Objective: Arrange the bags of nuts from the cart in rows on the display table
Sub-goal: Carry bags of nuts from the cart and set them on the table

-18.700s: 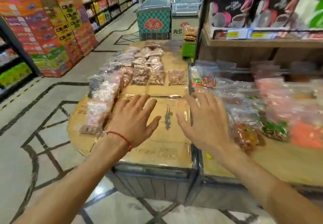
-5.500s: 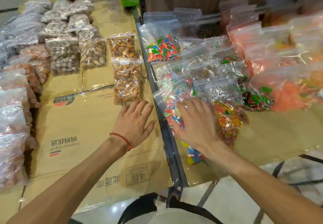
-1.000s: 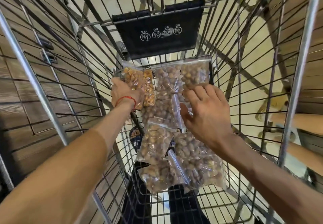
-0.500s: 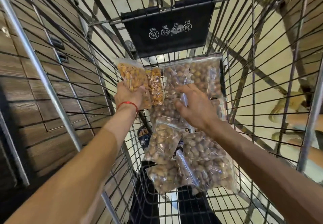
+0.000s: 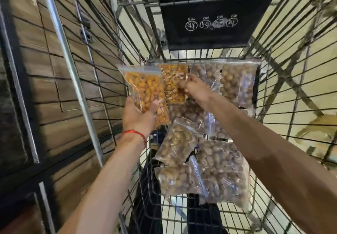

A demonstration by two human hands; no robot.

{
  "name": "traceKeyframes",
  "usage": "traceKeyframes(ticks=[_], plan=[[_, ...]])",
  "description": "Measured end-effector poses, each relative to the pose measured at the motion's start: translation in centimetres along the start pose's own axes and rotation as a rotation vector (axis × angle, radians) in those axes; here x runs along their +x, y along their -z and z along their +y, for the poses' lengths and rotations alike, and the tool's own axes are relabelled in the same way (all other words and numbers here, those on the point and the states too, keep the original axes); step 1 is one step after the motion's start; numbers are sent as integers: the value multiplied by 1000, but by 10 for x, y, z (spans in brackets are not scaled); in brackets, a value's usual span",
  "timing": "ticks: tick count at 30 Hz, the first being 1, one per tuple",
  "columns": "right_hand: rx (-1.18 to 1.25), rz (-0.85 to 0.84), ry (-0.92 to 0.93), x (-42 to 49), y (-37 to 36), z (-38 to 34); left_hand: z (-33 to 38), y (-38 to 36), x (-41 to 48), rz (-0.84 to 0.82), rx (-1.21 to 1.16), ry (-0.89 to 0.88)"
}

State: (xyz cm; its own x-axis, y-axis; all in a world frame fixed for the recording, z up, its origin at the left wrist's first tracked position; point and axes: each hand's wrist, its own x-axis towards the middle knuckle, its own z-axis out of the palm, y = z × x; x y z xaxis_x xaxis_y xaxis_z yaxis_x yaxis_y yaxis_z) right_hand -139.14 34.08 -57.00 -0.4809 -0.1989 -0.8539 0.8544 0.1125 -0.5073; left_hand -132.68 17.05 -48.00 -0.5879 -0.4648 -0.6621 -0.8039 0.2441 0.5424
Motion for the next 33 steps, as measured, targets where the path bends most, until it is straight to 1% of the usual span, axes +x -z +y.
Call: traceKeyframes(ticks=[2,5,8,11,12,14,15,17,18,20,22,25,29,33], plan=[[14,2,-12,6,-1,1,-3,-1,-2,37,47,-21],[-17,5,-15,13,4,4,-5,-7,-5,138,145,-74],[-45,-26,-37,20,7,1,-4,-11,-10,168,155,-98],[-343,-30,-47,28,2,0,-5,-13,-12,184,165,-114],[-389,-29,-31,30,-1,1,-6,-13,-12,180,164,-113],[-367,-24,-8,34,-6,5,-6,-13,-11,184,169,-104],[-319,1,-14,37,-7,8,-6,-13,-11,190,177,-104],[-143,28,-34,40,-10,12,-6,-12,-11,194,184,-99],[-106,44,-54,43,-11,13,-7,-13,-10,189,183,-94],[-186,58,-61,52,-12,17,-7,-12,-9,186,182,-95],[-169,87,-67,57,-12,19,-6,-12,-8,190,183,-98],[-200,117,-27,38,-8,11,-2,-11,-10,193,169,-87],[-172,202,48,19,5,21,0,-10,-12,167,164,-85],[-133,236,29,-1,19,24,2,-9,-15,149,144,-76]])
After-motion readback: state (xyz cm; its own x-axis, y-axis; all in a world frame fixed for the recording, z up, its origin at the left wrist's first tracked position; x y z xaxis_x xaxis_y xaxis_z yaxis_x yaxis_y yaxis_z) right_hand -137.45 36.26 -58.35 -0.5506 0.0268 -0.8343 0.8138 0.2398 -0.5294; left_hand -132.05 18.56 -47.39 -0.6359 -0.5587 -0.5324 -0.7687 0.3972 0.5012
